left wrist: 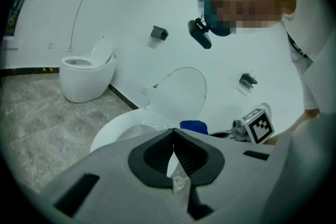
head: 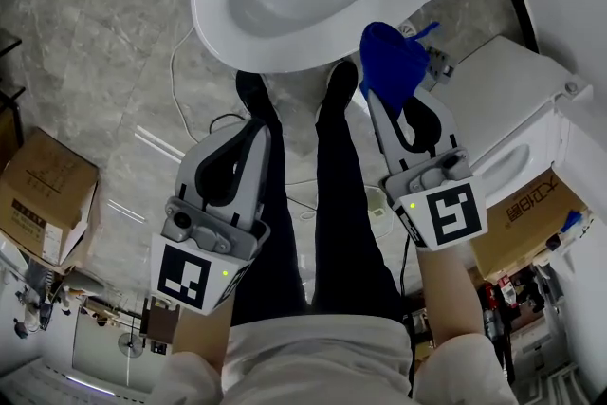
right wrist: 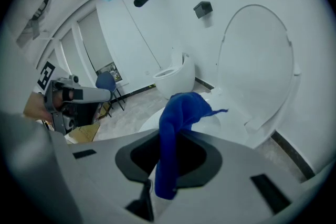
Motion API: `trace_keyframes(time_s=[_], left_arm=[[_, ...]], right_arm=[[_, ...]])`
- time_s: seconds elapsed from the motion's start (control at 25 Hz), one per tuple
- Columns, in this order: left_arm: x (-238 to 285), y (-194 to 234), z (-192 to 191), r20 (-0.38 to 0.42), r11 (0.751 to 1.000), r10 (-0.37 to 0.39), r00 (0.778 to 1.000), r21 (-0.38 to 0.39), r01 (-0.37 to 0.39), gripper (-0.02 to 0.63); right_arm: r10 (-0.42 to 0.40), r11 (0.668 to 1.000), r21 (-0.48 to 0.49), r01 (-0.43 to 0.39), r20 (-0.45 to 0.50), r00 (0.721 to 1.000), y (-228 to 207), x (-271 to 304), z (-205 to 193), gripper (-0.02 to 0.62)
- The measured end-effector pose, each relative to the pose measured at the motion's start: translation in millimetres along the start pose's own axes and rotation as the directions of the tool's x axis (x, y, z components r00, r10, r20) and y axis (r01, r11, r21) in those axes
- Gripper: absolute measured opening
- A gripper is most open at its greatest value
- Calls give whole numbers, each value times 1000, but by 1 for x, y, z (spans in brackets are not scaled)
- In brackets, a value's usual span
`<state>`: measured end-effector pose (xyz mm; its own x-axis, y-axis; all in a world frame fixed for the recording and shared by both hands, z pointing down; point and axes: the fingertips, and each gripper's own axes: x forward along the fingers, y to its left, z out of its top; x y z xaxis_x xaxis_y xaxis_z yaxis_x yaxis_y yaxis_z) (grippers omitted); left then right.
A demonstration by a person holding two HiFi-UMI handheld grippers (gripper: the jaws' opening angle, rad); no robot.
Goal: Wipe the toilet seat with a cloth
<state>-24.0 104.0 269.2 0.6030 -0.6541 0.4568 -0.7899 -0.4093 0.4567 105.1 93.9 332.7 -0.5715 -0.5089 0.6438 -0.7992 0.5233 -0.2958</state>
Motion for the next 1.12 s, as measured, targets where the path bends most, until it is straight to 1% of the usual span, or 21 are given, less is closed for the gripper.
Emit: trace_keyframes(time_s=[0.08,0.36,0.64,0.88,1.12], left_arm=[[0,0,-2,1,1000,-4,1000,-3,4,5],[0,2,-8,-5,1000,1,1000,-13,-1,5],[-1,3,-11,-10,1000,-2,1000,-21,2,5],[-3,8,-14,-12,1000,-1,1000,-28,0,5],[-5,14,-15,-14,999,3,1000,-34,-3,5]], right_arm=[[-3,1000,10,3,-23,1000,-6,10,-11,51],[-30,1000,-9,30,-118,993,-22,48,-50,52],[-21,997,-73,6,-198,980,-36,86,-65,52],[-43,998,-53,30,-250,967,-48,109,-77,52],[-50,997,-71,29,-308,950,-43,122,-96,52]])
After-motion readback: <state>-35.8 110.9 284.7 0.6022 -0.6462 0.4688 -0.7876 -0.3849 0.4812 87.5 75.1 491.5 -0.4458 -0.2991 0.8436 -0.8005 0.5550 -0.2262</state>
